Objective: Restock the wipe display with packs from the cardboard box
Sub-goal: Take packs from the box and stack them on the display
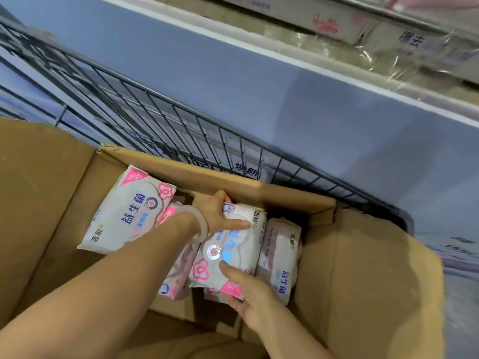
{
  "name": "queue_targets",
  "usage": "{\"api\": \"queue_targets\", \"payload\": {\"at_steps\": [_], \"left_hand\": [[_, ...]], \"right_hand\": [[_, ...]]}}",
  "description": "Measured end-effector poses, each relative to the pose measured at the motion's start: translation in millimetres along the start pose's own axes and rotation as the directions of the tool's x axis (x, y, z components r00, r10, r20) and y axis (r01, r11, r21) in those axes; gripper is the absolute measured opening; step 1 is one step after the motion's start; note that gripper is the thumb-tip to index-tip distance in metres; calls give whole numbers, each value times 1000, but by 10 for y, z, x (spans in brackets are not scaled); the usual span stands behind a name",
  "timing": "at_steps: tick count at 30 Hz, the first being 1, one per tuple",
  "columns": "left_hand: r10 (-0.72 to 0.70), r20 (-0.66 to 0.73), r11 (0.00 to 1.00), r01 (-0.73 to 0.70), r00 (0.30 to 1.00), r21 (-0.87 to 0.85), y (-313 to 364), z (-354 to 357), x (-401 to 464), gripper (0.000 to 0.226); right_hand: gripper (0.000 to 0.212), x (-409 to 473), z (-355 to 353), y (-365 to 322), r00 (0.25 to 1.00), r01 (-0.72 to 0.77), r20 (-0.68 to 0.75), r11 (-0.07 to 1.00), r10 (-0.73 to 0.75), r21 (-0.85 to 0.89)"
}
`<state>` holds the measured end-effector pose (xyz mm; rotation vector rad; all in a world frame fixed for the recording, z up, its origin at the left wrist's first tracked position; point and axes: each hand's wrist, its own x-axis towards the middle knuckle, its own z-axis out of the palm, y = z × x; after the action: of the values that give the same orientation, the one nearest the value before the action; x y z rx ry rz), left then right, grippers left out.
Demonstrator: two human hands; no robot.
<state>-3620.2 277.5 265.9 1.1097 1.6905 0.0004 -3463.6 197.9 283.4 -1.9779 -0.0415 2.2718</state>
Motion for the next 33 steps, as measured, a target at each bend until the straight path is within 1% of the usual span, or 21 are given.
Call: {"api": "queue_targets", "payload": {"at_steps": [4,6,7,8,10,11,12,14,16,17,19,21,23,24,26,27,29,31,32,33], "left_hand": [[17,-83,982,-32,996,-184,37,-81,-208,78],[20,-119,947,-57,993,-316,85,-151,-391,72],[19,-139,921,-72,990,-384,101,-180,-491,67],[12,-161,892,-84,987,-444,111,-210,-600,62],[-1,-197,845,-105,980,-525,106,-267,-825,63],[-11,-211,830,-108,977,-547,101,-291,-943,65],[-26,-218,817,-105,976,-567,107,-317,-1066,66],[-31,-208,773,-108,978,-625,172,-372,-1332,65],[-18,-175,736,-106,984,-669,288,-420,-1594,71],[2,-154,723,-108,988,-682,368,-444,-1721,76],[71,-130,703,-142,989,-697,543,-489,-1938,81],[139,-158,690,-210,978,-693,760,-527,-2116,70],[171,-220,658,-278,960,-700,1018,-589,-2305,52],[194,-246,647,-312,950,-695,1168,-631,-2407,54],[258,-274,628,-376,927,-682,1467,-736,-2581,85],[297,-279,628,-407,913,-664,1620,-791,-2656,96],[359,-323,625,-482,876,-614,1954,-894,-2786,103],[408,-397,610,-569,822,-552,2317,-960,-2922,95],[438,-420,598,-607,795,-524,2511,-982,-2987,83],[461,-445,577,-641,768,-507,2694,-1010,-3029,61]], "right_hand": [[47,-208,-60,-14,997,78,29,994,-76,-71],[44,-374,-99,-73,989,143,46,982,-138,-121],[46,-450,-113,-96,982,186,39,970,-182,-154],[54,-520,-118,-121,971,238,41,955,-235,-174],[83,-671,-148,-164,948,317,49,921,-314,-228],[92,-767,-167,-197,936,351,72,897,-345,-268],[93,-855,-204,-242,920,391,96,860,-381,-329],[75,-1130,-279,-402,877,475,163,762,-453,-440],[52,-1467,-338,-602,826,545,222,630,-519,-553],[50,-1665,-364,-706,799,576,255,569,-545,-587],[54,-2021,-413,-886,753,614,313,447,-579,-650],[55,-2364,-456,-1043,716,635,344,364,-608,-681],[55,-2707,-511,-1197,677,652,354,302,-646,-696],[54,-2884,-534,-1263,657,653,356,264,-665,-710],[56,-3220,-621,-1413,596,672,366,193,-715,-715],[60,-3405,-667,-1482,563,684,366,169,-741,-710],[66,-3750,-780,-1614,493,701,366,110,-790,-705],[69,-4103,-906,-1753,430,706,365,55,-826,-706],[72,-4261,-976,-1850,399,712,364,34,-842,-701],[72,-4415,-1043,-1955,370,713,356,18,-858,-701]]}}
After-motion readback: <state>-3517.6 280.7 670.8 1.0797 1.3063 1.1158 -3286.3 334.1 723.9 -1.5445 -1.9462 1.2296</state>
